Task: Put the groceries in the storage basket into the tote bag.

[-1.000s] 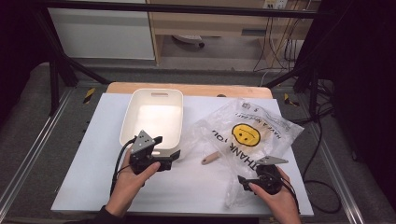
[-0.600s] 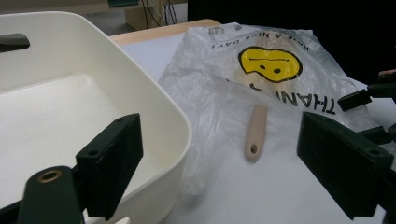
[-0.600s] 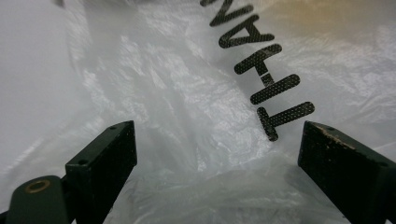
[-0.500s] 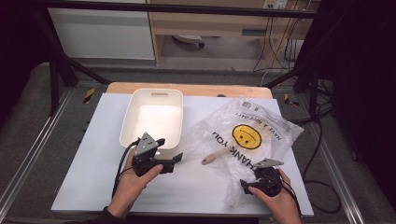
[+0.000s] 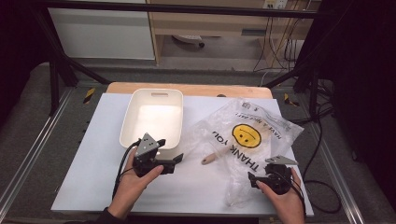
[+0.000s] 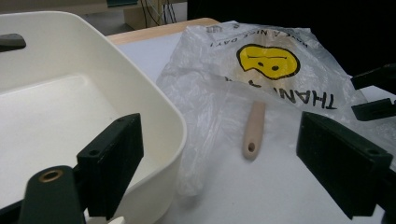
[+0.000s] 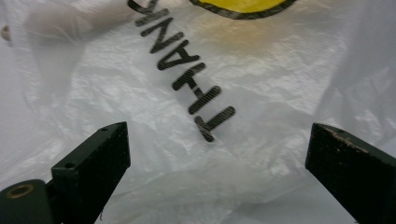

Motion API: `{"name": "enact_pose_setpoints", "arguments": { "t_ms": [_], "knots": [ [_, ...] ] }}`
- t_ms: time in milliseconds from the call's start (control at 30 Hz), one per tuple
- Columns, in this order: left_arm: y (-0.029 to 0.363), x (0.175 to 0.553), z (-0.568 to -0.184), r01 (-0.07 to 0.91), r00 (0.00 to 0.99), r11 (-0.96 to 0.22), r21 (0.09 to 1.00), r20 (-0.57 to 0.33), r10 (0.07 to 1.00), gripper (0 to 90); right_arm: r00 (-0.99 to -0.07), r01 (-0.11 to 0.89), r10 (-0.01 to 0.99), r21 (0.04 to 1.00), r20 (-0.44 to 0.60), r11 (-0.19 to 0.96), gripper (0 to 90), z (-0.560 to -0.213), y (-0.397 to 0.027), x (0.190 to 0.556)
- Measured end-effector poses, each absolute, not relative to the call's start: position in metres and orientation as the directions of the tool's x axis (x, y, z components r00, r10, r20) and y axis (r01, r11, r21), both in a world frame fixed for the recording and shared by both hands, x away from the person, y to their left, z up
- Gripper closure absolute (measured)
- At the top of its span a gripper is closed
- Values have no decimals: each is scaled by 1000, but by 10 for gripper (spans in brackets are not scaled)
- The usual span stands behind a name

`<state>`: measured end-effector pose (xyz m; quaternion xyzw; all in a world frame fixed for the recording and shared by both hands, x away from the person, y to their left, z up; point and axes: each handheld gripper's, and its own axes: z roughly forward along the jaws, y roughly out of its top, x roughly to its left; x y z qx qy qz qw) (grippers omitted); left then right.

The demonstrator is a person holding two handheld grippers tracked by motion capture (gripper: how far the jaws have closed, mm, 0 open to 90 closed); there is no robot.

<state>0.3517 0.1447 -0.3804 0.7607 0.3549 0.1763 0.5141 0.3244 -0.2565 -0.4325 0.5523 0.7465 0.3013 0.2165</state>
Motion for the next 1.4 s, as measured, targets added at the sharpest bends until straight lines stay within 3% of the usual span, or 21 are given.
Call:
{"name": "enact_pose_setpoints", "arguments": {
  "t_ms": [300, 567, 700, 800, 1000, 1233, 1400],
  "knots": [
    [144, 351, -380, 353, 690, -223, 909, -91, 718, 146, -194, 774, 980, 620, 38, 129, 55, -444, -272, 325],
    [147, 350, -375, 342, 683, -215, 915, -85, 725, 148, -284, 771, 956, 608, 66, 187, 105, -448, -255, 327],
    [148, 350, -374, 337, 683, -215, 917, -81, 726, 148, -348, 753, 937, 599, 13, 272, 137, -449, -239, 325],
    [147, 350, -374, 339, 683, -217, 915, -81, 726, 148, -378, 739, 926, 602, -4, 304, 237, -447, -236, 324],
    [146, 350, -374, 335, 683, -221, 916, -74, 727, 149, -445, 691, 895, 633, -6, 348, 562, -446, -233, 320],
    [144, 350, -375, 332, 685, -230, 915, -66, 726, 149, -496, 676, 868, 628, 2, 385, 845, -444, -228, 322],
    [143, 351, -375, 329, 686, -238, 914, -59, 725, 150, -517, 673, 856, 627, 18, 393, 900, -444, -230, 325]
  ]
}}
